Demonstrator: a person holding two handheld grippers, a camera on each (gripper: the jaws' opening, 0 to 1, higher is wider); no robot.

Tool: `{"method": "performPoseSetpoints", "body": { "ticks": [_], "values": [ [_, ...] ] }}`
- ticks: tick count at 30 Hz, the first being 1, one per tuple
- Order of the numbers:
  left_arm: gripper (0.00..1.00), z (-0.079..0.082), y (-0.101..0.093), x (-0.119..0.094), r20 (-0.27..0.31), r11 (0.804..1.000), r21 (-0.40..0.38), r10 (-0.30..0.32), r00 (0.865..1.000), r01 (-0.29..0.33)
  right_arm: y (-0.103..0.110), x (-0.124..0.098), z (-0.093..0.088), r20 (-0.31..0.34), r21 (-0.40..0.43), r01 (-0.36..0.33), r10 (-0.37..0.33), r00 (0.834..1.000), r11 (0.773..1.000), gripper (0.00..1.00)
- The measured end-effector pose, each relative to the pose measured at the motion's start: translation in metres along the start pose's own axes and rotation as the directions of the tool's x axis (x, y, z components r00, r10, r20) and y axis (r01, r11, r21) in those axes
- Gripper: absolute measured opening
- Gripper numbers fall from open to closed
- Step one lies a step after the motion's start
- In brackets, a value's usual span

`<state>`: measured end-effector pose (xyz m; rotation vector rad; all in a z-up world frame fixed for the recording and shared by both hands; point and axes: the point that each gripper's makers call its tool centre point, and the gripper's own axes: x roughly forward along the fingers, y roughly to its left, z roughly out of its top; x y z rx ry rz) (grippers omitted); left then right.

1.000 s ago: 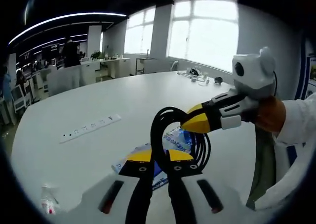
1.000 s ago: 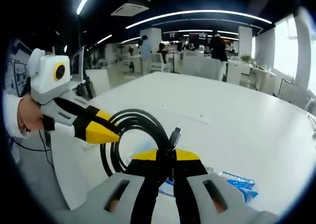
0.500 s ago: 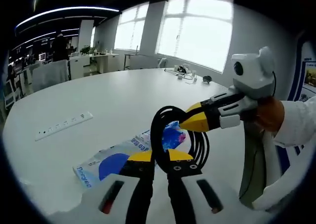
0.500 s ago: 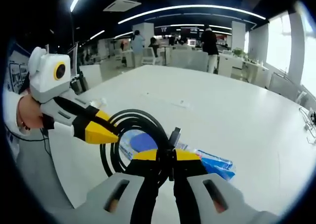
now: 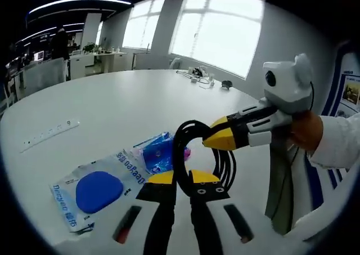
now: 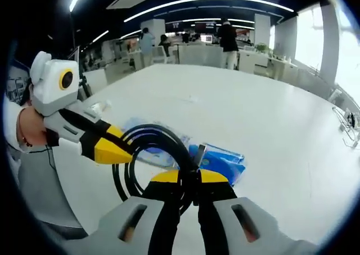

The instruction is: Arrange the tabletop items into an orderly group along one side of the table until the central work area is clear of visible clutter.

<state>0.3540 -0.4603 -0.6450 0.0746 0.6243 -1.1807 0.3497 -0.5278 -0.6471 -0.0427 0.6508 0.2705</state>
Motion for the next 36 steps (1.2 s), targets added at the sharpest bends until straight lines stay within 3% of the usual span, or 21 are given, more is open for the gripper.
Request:
{"method": "performPoseSetpoints", "body": {
  "ticks": [9, 24, 36],
  "values": [
    [0.05, -0.023, -0.011, 0.029, -0.063, 0.999, -0.038, -0.034, 0.997, 0.031, -0.019, 0.004, -0.037, -0.064, 0.045, 0.018, -0.015, 0.998, 0.999, 0.08],
    [0.05, -0.050, -0.015, 0.063, -0.150, 0.994, -0.095, -0.060, 0.987, 0.046, -0.037, 0.016, -0.073, -0.139, 0.079, 0.037, -0.026, 0.990, 0.996, 0.08],
    [0.05, -0.069, -0.007, 0.076, -0.219, 0.991, -0.135, -0.055, 0.974, 0.026, -0.039, 0.030, -0.094, -0.185, 0.110, 0.024, -0.003, 0.983, 0.994, 0.09]
  ]
}}
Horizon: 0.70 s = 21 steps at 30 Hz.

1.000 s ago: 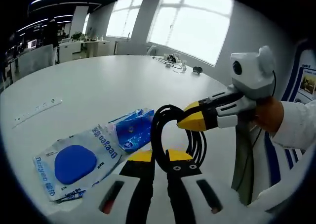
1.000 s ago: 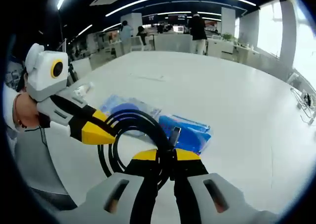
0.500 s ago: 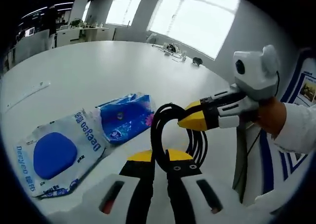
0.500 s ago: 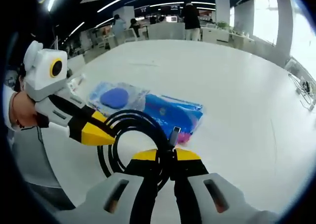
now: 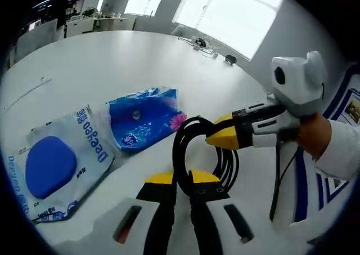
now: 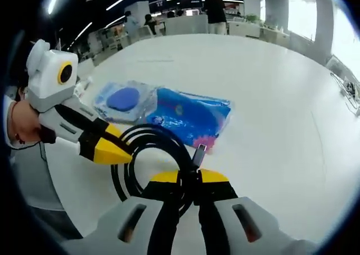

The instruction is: Arrange the tabletop items into an orderly group along one side of the table until the central work area is clear of visible clutter.

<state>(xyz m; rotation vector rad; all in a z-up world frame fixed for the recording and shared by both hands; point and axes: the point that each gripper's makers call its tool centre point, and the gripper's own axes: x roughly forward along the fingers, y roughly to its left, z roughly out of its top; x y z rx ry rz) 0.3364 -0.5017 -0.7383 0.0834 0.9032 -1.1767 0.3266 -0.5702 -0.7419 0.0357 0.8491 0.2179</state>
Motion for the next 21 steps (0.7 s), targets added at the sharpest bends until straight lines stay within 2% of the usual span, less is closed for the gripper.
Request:
{"method": "performPoseSetpoints", "body": {
  "ticks": [7, 21],
  "values": [
    [0.06, -0.007, 0.005, 0.005, -0.025, 1.000, -0.030, 0.003, 1.000, -0.004, 0.000, 0.007, -0.003, -0.007, 0.001, -0.001, 0.001, 1.000, 1.000, 0.09],
    [0.07, -0.014, 0.014, 0.009, -0.023, 0.995, -0.102, 0.003, 1.000, -0.005, 0.000, 0.016, -0.009, -0.022, 0.002, 0.005, -0.005, 1.000, 1.000, 0.10]
  ]
}}
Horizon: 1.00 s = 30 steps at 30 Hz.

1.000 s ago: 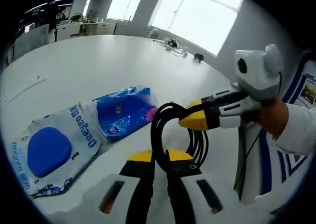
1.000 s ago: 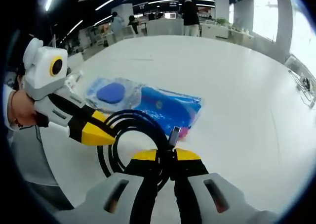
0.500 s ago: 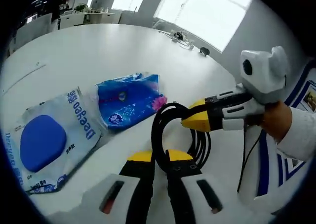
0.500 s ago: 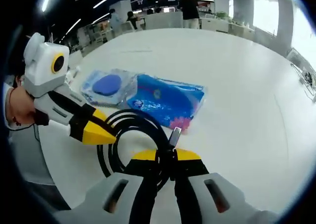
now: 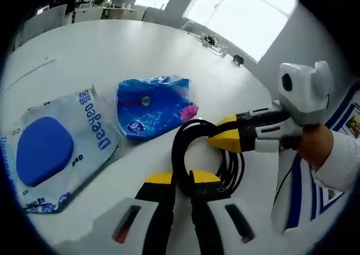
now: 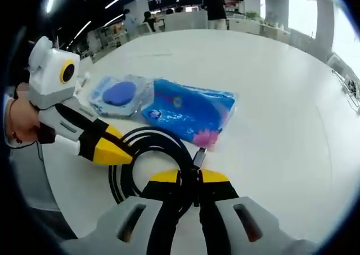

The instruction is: Arrange the tabletop items into an orderly group along one side of the table until the central work area is clear of visible clutter.

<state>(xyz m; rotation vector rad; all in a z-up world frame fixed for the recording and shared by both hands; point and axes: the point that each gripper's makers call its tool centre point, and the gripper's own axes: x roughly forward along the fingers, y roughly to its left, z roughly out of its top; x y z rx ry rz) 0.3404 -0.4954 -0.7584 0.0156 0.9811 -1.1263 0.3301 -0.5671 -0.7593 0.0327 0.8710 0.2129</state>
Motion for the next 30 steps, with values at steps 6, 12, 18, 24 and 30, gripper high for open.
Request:
{"method": "performPoseSetpoints", "body": {
  "ticks": [6, 12, 18, 24, 30],
  "values": [
    [0.07, -0.0006, 0.0012, 0.0005, 0.009, 1.000, -0.020, -0.004, 1.000, 0.004, -0.0009, 0.0028, -0.0026, -0.006, 0.000, 0.009, -0.009, 1.000, 1.000, 0.10],
    [0.07, 0.0011, 0.0026, -0.0002, 0.022, 1.000, -0.028, -0.004, 1.000, 0.004, -0.0013, 0.0039, 0.0001, 0.004, -0.005, 0.014, -0.014, 1.000, 1.000, 0.10],
    [0.11, 0.0016, 0.0027, -0.0013, 0.029, 0.999, -0.035, -0.010, 1.000, 0.011, -0.0028, 0.0038, 0.0021, 0.009, -0.004, 0.019, -0.019, 1.000, 1.000, 0.11],
    [0.18, 0.0019, 0.0006, -0.0020, 0.039, 0.999, -0.029, -0.021, 0.999, 0.022, -0.0057, 0.0013, 0.0049, 0.024, -0.005, 0.037, -0.037, 0.999, 0.999, 0.16],
    [0.23, 0.0037, -0.0010, -0.0038, 0.047, 0.999, -0.027, -0.029, 0.998, 0.031, -0.0061, -0.0023, 0.0069, 0.037, -0.002, 0.042, -0.041, 0.998, 0.999, 0.19]
  ]
}}
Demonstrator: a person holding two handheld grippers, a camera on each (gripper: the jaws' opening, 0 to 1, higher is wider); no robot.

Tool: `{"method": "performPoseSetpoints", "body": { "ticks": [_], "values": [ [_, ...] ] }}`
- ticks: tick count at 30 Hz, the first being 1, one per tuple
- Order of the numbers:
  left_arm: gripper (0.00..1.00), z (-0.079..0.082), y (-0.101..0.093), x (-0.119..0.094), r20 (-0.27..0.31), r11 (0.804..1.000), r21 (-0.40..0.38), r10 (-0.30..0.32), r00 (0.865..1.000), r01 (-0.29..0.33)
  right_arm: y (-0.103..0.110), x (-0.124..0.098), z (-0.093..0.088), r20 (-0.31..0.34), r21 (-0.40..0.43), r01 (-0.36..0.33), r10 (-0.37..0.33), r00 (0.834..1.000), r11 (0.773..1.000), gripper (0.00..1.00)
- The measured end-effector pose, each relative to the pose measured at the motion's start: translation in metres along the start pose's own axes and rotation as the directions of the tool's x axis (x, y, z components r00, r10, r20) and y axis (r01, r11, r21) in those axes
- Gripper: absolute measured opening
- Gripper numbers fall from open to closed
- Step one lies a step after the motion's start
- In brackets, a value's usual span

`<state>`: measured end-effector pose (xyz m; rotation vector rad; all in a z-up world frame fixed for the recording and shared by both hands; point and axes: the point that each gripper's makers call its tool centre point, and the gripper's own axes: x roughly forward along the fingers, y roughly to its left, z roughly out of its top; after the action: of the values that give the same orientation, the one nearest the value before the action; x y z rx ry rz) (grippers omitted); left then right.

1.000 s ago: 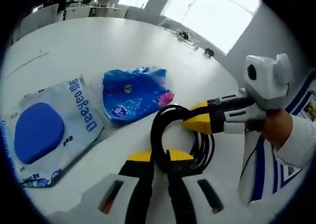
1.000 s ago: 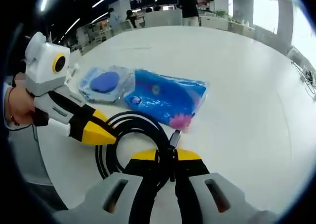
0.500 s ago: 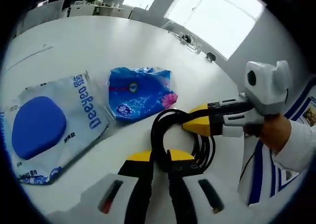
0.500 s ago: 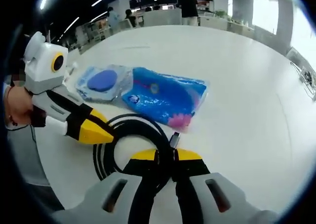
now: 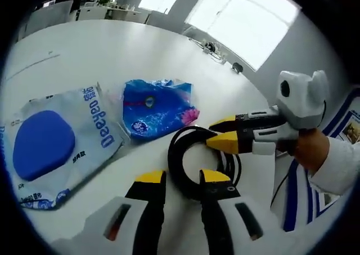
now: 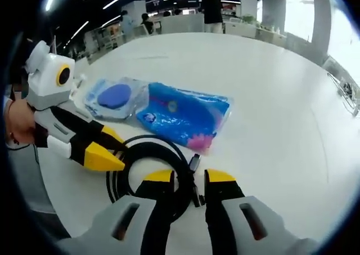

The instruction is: Arrange the tabletop items into an orderly group along one side of the table until the central work area is clear of visible clutter.

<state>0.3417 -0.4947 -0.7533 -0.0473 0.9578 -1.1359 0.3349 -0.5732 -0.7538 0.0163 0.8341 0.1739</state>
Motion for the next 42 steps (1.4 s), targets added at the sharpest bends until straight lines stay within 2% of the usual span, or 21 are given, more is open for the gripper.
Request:
{"method": "performPoseSetpoints", "body": {
  "ticks": [5, 24, 37, 42],
  "values": [
    [0.30, 0.005, -0.003, -0.003, 0.017, 1.000, 0.007, -0.016, 1.000, 0.016, -0.001, -0.003, 0.003, 0.015, 0.004, 0.005, -0.005, 1.000, 1.000, 0.23],
    [0.42, 0.022, -0.006, -0.020, 0.066, 0.999, 0.031, -0.045, 0.997, 0.043, 0.001, -0.016, 0.025, 0.089, 0.004, 0.015, -0.015, 0.996, 1.000, 0.32],
    [0.50, 0.035, -0.006, -0.038, 0.106, 0.998, 0.043, -0.054, 0.993, 0.049, 0.005, -0.028, 0.047, 0.158, -0.005, 0.021, -0.020, 0.987, 1.000, 0.44],
    [0.52, 0.041, -0.006, -0.046, 0.128, 0.997, 0.047, -0.059, 0.990, 0.053, 0.006, -0.033, 0.056, 0.174, -0.010, 0.025, -0.023, 0.984, 1.000, 0.46]
  ]
}}
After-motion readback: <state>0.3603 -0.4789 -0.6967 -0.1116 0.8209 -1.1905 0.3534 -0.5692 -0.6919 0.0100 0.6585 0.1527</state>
